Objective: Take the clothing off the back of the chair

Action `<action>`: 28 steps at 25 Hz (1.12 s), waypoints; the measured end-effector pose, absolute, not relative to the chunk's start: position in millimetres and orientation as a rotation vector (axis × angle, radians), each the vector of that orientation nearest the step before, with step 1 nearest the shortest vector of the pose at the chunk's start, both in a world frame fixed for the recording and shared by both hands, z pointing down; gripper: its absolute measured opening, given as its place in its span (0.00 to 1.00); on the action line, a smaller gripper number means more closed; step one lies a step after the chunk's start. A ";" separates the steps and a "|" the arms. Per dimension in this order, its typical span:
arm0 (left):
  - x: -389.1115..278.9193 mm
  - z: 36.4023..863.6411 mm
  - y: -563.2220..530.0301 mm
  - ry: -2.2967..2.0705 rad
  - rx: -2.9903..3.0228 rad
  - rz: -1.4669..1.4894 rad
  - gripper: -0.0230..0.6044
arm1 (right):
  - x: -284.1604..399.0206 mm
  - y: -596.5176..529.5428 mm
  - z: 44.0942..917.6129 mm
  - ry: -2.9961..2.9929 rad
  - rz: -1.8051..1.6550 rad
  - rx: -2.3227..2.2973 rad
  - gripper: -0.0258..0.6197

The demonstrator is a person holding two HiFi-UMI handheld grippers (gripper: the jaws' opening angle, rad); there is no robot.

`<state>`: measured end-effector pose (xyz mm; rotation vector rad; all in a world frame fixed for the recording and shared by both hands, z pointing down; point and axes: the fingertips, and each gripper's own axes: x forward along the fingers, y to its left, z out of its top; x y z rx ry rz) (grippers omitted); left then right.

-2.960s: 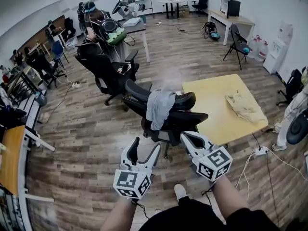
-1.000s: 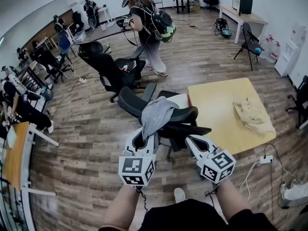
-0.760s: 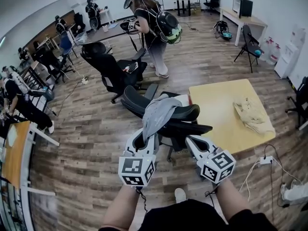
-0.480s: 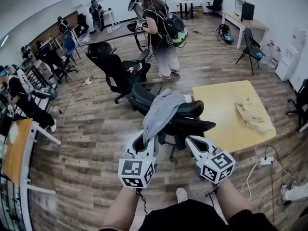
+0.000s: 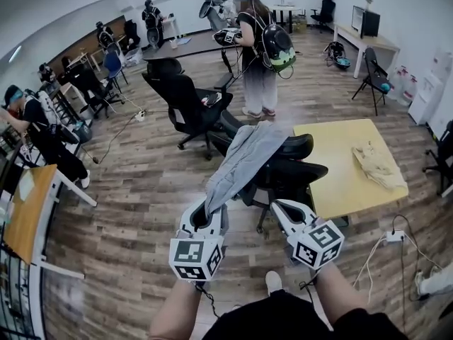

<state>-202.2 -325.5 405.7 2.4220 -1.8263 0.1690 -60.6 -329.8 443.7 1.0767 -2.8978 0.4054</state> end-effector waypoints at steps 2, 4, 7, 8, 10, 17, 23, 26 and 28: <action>-215.0 404.8 -308.0 -1.840 2.408 0.164 0.13 | -70.8 -314.9 439.5 -2.900 0.401 1.074 0.06; -226.0 405.1 -289.4 -1.853 2.392 0.157 0.13 | -79.5 -298.2 436.8 -2.903 0.391 1.064 0.06; -236.5 403.7 -260.9 -1.863 2.384 0.147 0.13 | -88.3 -272.5 434.6 -2.909 0.373 1.050 0.06; -239.8 403.2 -251.5 -1.863 2.385 0.145 0.13 | -90.8 -264.0 433.1 -2.907 0.371 1.054 0.06; -247.3 404.2 -233.0 -1.860 2.385 0.142 0.13 | -95.9 -247.4 431.6 -2.900 0.372 1.068 0.06; -270.6 420.5 -176.5 -1.842 2.371 0.142 0.13 | -109.7 -193.4 443.2 -2.880 0.377 1.092 0.06; -277.1 431.4 -138.0 -1.799 2.371 0.155 0.13 | -111.6 -155.7 442.3 -2.849 0.385 1.137 0.06; -276.5 446.5 -122.6 -1.760 2.358 0.176 0.13 | -111.2 -141.1 443.2 -2.849 0.378 1.145 0.06; -272.7 456.1 -112.1 -1.729 2.349 0.182 0.13 | -107.8 -132.8 447.0 -2.850 0.379 1.140 0.06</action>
